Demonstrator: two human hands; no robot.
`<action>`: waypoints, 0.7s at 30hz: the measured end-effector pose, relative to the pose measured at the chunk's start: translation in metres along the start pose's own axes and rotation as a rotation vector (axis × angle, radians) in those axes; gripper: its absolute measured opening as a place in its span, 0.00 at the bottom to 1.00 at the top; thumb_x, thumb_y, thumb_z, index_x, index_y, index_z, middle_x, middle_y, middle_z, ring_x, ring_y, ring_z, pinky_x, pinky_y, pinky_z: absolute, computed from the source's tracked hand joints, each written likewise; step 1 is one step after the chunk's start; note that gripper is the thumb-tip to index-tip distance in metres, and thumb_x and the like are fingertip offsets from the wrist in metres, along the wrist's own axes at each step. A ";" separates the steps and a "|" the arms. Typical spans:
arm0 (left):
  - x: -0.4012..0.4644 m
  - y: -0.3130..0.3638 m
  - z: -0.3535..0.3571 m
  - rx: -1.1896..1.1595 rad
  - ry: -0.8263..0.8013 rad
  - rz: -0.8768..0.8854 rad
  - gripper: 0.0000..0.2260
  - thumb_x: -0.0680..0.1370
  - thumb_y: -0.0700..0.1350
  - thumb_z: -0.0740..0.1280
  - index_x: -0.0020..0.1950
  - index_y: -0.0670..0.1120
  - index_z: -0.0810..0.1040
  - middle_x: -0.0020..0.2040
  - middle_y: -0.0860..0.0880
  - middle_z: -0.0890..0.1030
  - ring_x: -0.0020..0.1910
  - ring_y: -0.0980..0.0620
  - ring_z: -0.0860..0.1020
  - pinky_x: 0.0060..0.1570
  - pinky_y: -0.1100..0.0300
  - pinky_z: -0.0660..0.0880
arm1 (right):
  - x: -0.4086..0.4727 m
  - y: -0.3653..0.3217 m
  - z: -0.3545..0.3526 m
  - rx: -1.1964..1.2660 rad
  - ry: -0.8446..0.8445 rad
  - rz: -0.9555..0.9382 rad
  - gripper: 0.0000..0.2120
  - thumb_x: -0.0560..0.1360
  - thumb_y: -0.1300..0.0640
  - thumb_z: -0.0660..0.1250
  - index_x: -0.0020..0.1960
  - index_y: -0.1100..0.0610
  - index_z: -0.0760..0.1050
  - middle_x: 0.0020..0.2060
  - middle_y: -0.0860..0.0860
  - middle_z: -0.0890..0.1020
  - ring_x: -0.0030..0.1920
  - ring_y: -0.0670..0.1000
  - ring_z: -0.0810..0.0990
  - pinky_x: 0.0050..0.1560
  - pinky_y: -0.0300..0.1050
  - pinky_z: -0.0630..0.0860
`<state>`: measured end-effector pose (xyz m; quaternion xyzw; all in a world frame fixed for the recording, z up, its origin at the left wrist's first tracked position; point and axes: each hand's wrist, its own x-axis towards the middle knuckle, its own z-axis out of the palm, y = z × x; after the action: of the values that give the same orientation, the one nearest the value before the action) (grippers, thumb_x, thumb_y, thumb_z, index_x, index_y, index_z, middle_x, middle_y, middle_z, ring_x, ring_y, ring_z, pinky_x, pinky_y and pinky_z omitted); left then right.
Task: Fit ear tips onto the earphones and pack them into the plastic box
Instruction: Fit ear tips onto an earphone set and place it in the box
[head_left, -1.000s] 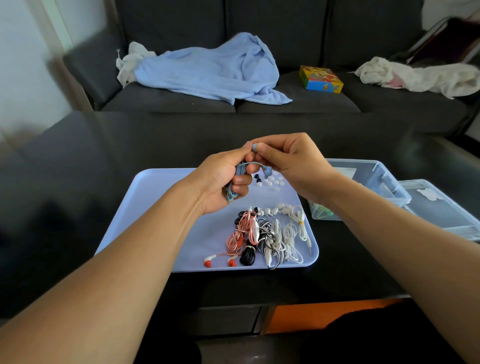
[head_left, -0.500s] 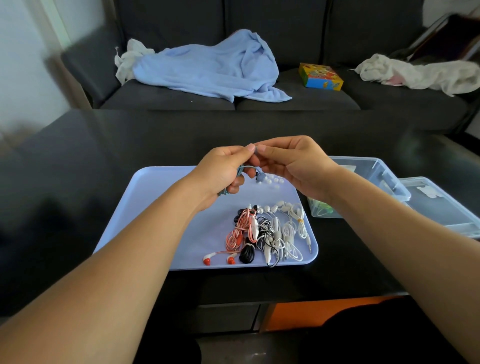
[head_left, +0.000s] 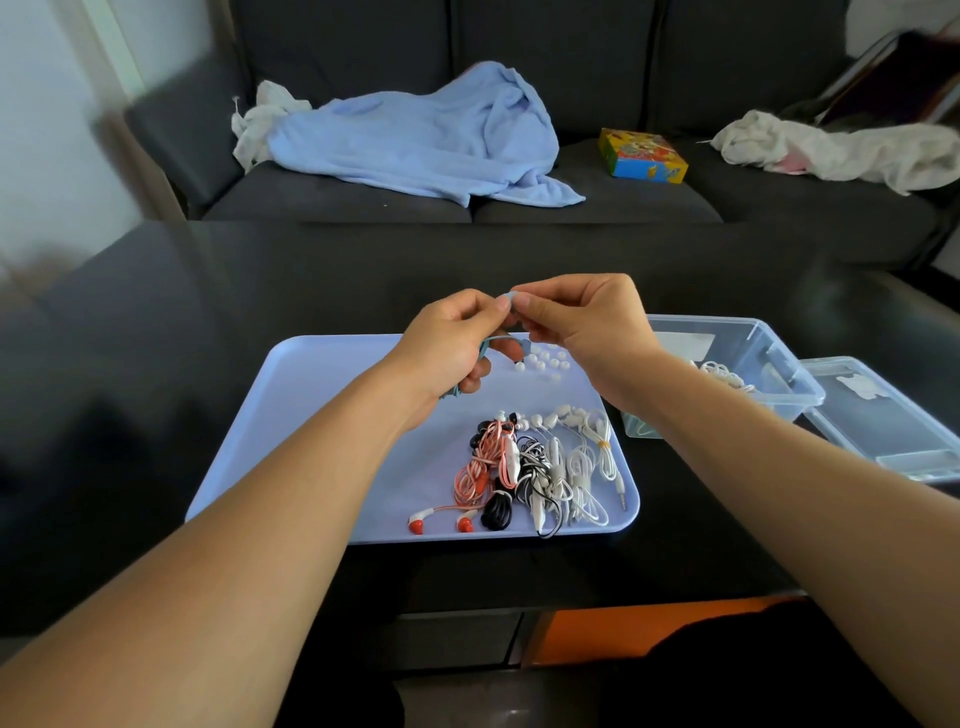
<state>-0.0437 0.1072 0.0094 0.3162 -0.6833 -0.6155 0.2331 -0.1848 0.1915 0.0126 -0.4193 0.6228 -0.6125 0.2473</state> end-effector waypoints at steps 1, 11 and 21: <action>0.000 -0.001 -0.001 0.011 0.003 -0.001 0.11 0.83 0.52 0.62 0.50 0.47 0.78 0.40 0.47 0.85 0.27 0.54 0.66 0.26 0.64 0.66 | 0.000 0.001 0.000 -0.023 -0.009 0.004 0.06 0.76 0.62 0.73 0.51 0.60 0.85 0.40 0.54 0.87 0.39 0.49 0.85 0.42 0.37 0.80; 0.001 0.001 -0.007 -0.339 0.001 -0.262 0.07 0.82 0.47 0.66 0.57 0.46 0.80 0.49 0.51 0.87 0.26 0.59 0.67 0.22 0.69 0.63 | 0.019 0.025 -0.019 -0.770 0.014 -0.068 0.05 0.76 0.57 0.74 0.50 0.58 0.85 0.42 0.52 0.85 0.41 0.51 0.83 0.44 0.43 0.79; -0.002 0.002 -0.011 -0.443 -0.044 -0.337 0.07 0.81 0.48 0.67 0.56 0.48 0.80 0.52 0.53 0.86 0.26 0.59 0.70 0.21 0.71 0.63 | 0.025 0.055 -0.002 -1.369 -0.125 0.007 0.08 0.77 0.60 0.72 0.54 0.59 0.77 0.39 0.53 0.76 0.39 0.53 0.79 0.41 0.45 0.77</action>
<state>-0.0349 0.1016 0.0127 0.3533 -0.4749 -0.7865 0.1761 -0.2119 0.1668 -0.0357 -0.5136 0.8555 -0.0550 -0.0359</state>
